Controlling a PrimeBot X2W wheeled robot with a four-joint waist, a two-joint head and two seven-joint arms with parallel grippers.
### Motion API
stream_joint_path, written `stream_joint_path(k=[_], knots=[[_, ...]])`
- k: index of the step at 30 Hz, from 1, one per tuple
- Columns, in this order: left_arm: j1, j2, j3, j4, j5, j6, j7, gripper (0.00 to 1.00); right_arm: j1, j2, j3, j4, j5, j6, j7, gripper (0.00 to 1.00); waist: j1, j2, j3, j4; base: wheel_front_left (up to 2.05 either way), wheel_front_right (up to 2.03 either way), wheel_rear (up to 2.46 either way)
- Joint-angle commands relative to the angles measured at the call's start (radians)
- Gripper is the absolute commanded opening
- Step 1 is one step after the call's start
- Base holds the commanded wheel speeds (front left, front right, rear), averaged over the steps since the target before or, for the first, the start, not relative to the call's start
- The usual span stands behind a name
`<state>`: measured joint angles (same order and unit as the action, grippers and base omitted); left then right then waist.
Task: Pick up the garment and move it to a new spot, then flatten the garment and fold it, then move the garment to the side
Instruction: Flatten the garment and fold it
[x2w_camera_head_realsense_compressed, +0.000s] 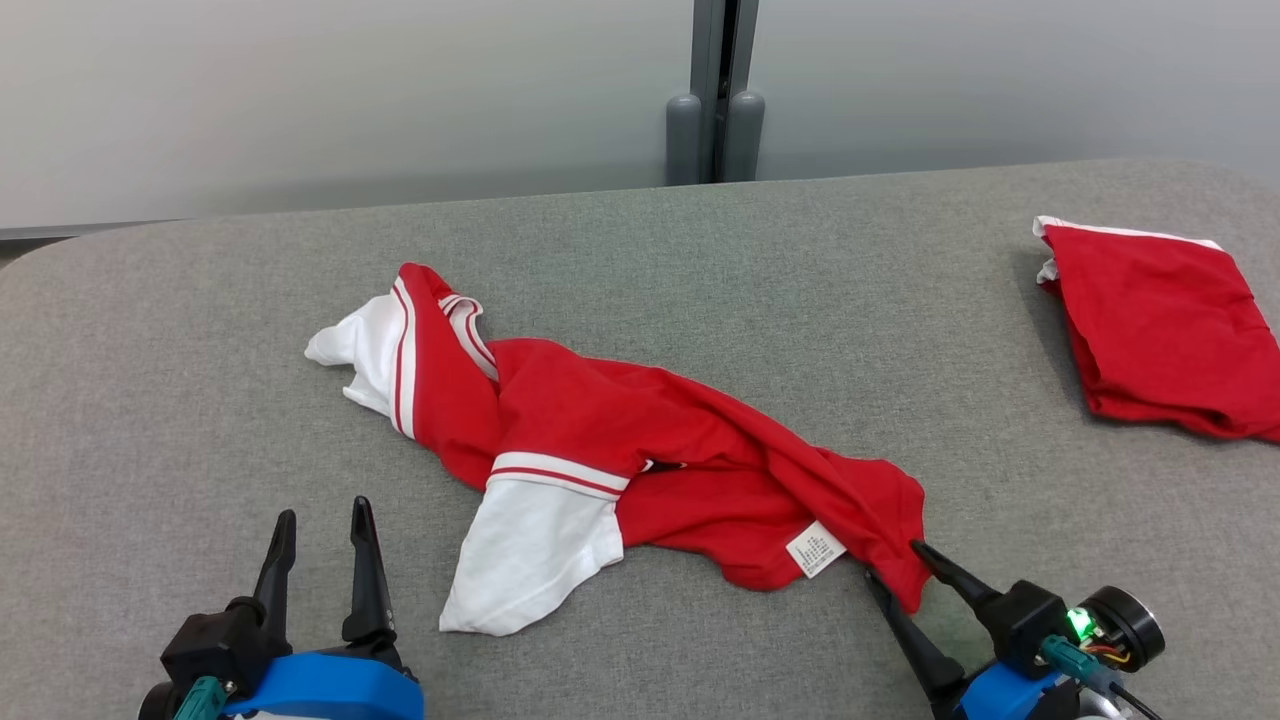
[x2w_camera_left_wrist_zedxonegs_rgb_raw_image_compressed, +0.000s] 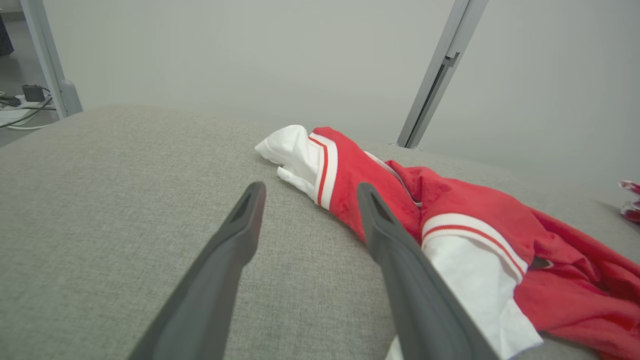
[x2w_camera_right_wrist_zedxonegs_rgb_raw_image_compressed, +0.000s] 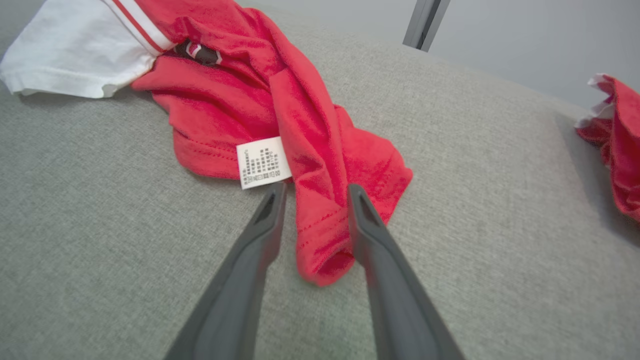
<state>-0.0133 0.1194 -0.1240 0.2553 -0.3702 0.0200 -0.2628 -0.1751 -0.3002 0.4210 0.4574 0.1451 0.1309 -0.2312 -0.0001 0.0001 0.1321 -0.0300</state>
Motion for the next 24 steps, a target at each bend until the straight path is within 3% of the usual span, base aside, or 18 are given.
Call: stream_joint_path(k=[1,8,14,24], knots=[[-0.005,0.005,0.0,0.001,-0.007,0.004,-0.003,1.0,0.025,-0.015,-0.004,-0.034,0.007,0.0,-0.012,1.0,0.0001,-0.0001,-0.002,-0.001,0.0,0.0,0.0],[-0.004,0.009,0.005,0.002,-0.011,0.004,-0.003,1.0,0.055,-0.027,-0.044,-0.154,0.036,0.0,-0.027,1.0,0.0001,-0.0001,-0.01,-0.014,0.0,0.0,0.0],[-0.007,0.006,-0.002,0.005,-0.012,0.003,-0.003,1.0,0.043,-0.003,-0.144,-0.212,0.026,0.0,-0.03,1.0,0.0001,-0.0001,-0.018,-0.017,0.0,0.0,0.0],[-0.012,-0.007,-0.041,0.023,-0.003,-0.016,-0.003,1.0,0.019,0.13,-0.263,-0.163,-0.027,0.0,-0.027,1.0,0.0001,-0.0001,-0.051,0.024,0.0,0.0,0.0]])
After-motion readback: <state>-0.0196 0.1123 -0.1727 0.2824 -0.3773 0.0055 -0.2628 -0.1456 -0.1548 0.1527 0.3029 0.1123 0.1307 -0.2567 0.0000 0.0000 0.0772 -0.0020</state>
